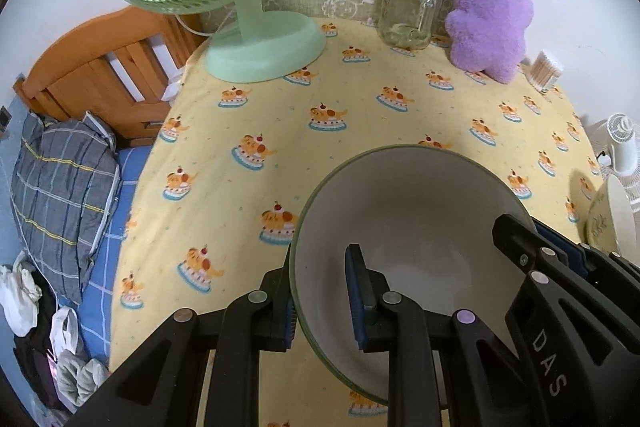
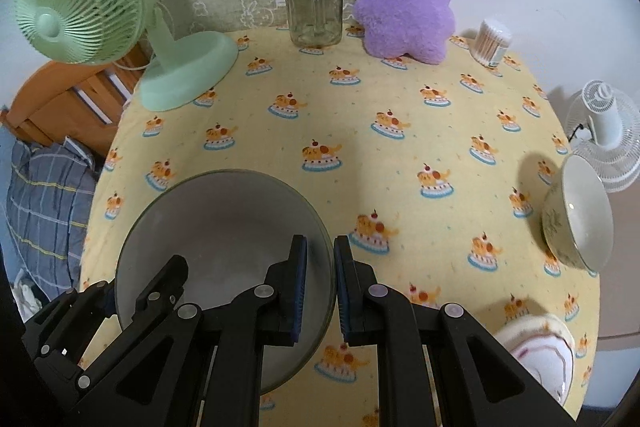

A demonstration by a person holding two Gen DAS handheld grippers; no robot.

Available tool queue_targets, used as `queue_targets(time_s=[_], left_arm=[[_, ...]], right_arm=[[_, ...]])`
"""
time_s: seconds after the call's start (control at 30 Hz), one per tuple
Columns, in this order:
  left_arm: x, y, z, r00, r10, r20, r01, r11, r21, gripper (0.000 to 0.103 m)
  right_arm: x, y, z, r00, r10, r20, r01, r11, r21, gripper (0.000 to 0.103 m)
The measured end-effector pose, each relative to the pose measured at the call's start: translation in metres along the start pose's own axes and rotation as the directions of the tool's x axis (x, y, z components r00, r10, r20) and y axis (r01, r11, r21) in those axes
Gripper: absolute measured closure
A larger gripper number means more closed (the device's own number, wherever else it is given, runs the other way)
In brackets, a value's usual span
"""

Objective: Organize plates and bowls
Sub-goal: 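Lift the second bowl and carry it toward the plate stack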

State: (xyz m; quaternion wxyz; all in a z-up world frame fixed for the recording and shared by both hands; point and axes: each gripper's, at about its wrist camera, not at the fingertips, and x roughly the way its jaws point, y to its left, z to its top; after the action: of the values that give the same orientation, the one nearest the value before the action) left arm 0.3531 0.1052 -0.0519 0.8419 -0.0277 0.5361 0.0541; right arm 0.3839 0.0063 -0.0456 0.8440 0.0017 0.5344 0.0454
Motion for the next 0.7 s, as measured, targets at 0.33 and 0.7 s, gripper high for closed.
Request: queue_targets(time_s=[0.33,0.7], left_arm=[[-0.048,0.010,-0.025,0.999,-0.014,0.041,0.014,1.000,0.010,0.084],[-0.081,0.011,-0.071,0.999,-0.034,0.038,0.033,0.999,0.024,0.084]], right_arm=[[-0.055,0.008,-0.030,0.999,-0.002,0.040,0.001,1.000,0.019,0.086],[-0.094,0.007,-0.080,0.999,-0.011,0.041,0.009,0.999,0.040,0.086]])
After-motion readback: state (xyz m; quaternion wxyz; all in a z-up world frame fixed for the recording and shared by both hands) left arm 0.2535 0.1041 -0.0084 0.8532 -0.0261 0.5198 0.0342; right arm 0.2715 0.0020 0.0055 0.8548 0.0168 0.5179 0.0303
